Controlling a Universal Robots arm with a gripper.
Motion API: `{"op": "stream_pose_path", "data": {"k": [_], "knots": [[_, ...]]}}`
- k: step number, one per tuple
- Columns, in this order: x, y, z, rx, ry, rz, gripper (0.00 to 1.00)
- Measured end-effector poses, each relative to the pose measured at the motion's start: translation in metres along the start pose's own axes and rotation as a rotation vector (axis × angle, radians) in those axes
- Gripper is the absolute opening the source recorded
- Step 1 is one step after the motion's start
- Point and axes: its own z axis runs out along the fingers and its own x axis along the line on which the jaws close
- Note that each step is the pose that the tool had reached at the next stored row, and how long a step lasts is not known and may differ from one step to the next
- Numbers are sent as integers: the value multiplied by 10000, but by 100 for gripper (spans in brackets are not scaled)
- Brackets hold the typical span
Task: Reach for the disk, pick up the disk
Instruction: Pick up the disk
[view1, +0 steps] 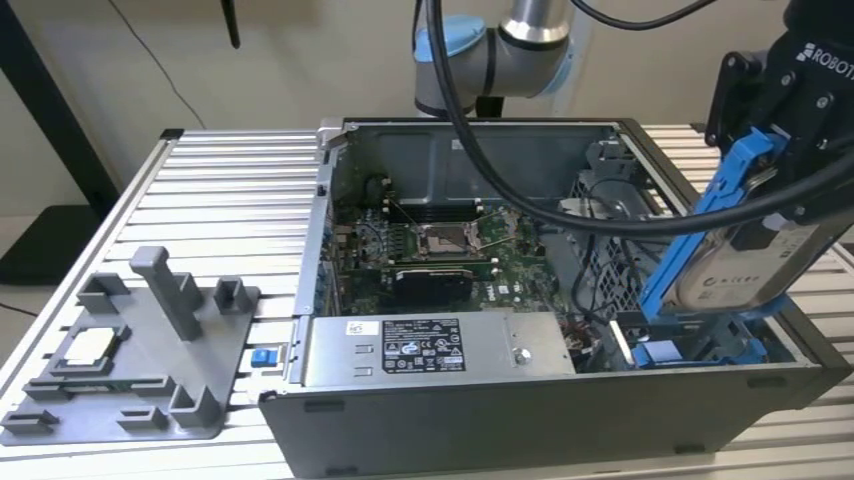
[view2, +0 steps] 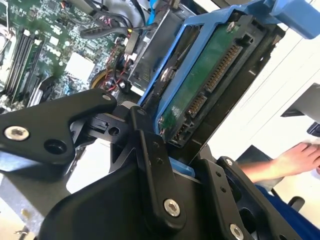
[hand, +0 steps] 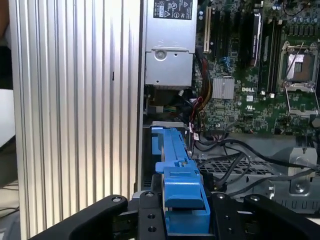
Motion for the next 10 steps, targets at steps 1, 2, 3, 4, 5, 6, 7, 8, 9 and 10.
{"op": "stream_pose_path", "data": {"k": [1,2,3,4,5,6,7,8,9,10], "knots": [[0,0,0,1,-45,6,0],[0,-1,0,2,-98,26,0],[0,-1,0,3,-146,54,0],[0,-2,0,4,-177,78,0],[-1,-3,0,3,-179,84,0],[-1,-3,0,3,-180,85,0],[0,-3,1,4,-181,85,0],[0,-4,0,3,-180,85,0],[0,-4,0,3,-181,85,0],[0,-4,0,4,-180,85,0]]}}
